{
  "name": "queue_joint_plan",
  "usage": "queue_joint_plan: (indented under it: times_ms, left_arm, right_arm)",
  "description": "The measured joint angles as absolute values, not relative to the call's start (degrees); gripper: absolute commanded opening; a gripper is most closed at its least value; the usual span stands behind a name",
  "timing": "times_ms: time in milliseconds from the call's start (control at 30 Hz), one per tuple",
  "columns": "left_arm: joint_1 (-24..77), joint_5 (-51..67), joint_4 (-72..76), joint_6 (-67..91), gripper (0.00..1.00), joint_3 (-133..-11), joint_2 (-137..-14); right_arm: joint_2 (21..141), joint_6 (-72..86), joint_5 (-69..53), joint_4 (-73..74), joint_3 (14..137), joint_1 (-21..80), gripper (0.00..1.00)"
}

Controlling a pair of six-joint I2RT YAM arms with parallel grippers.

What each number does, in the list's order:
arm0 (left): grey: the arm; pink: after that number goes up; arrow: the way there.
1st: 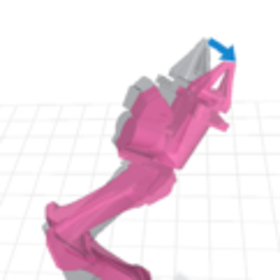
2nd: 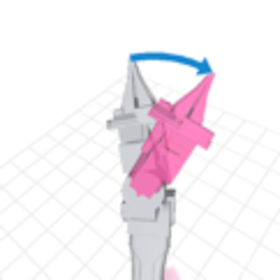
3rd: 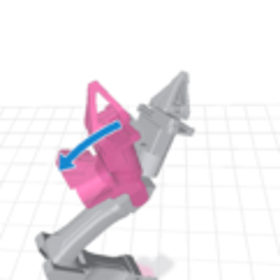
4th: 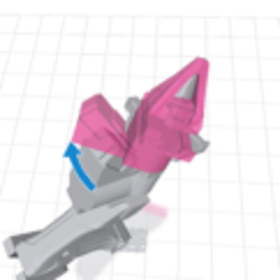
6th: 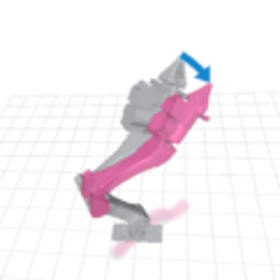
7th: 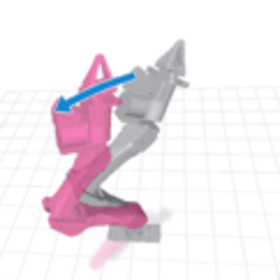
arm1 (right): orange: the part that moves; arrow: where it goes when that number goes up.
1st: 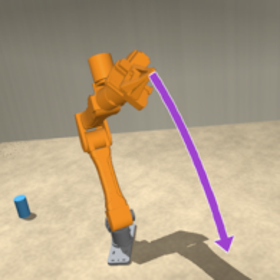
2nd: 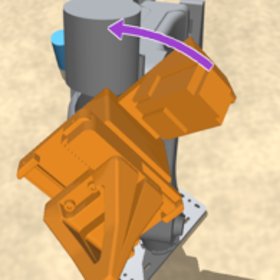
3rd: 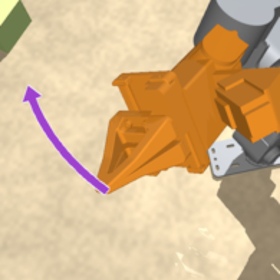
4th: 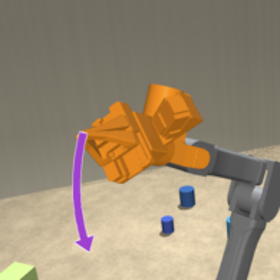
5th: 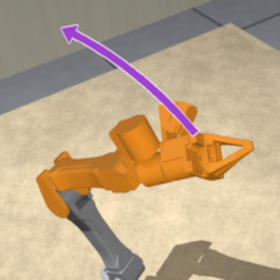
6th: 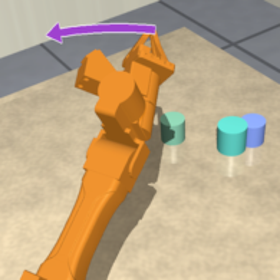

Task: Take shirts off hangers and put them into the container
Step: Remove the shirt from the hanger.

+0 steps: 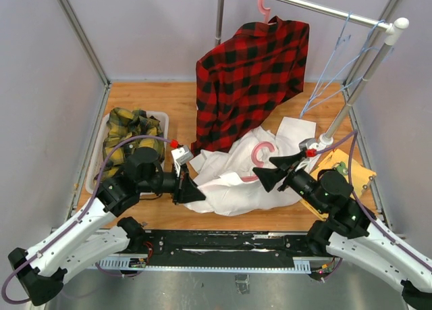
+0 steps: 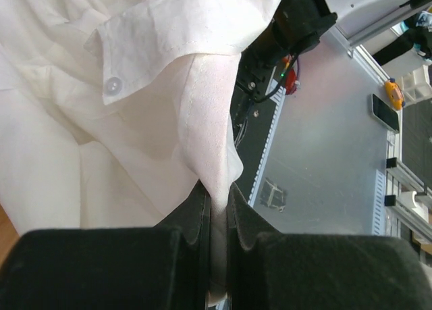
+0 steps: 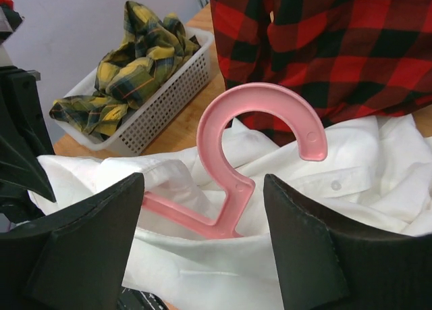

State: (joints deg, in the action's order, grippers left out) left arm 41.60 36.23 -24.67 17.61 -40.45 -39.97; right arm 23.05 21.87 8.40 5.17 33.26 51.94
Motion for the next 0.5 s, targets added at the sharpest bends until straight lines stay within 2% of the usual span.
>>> queue_joint_plan:
  times_ms: [200, 400, 500]
  left_arm:
    - [41.6, 37.4, -23.8, 17.6, 0.01, -40.3, -39.2]
    - [41.6, 37.8, -23.1, 18.1, 0.0, -40.2, -38.9]
    - [41.6, 37.8, -22.4, 18.5, 0.0, -39.7, -38.7]
  right_arm:
    - [29.4, 23.8, 7.9, 5.5, 34.2, 51.9, 0.69]
    - [31.8, 24.7, 8.6, 6.4, 35.5, 51.9, 0.52]
    - [31.8, 25.5, 8.8, 6.3, 35.5, 51.9, 0.49]
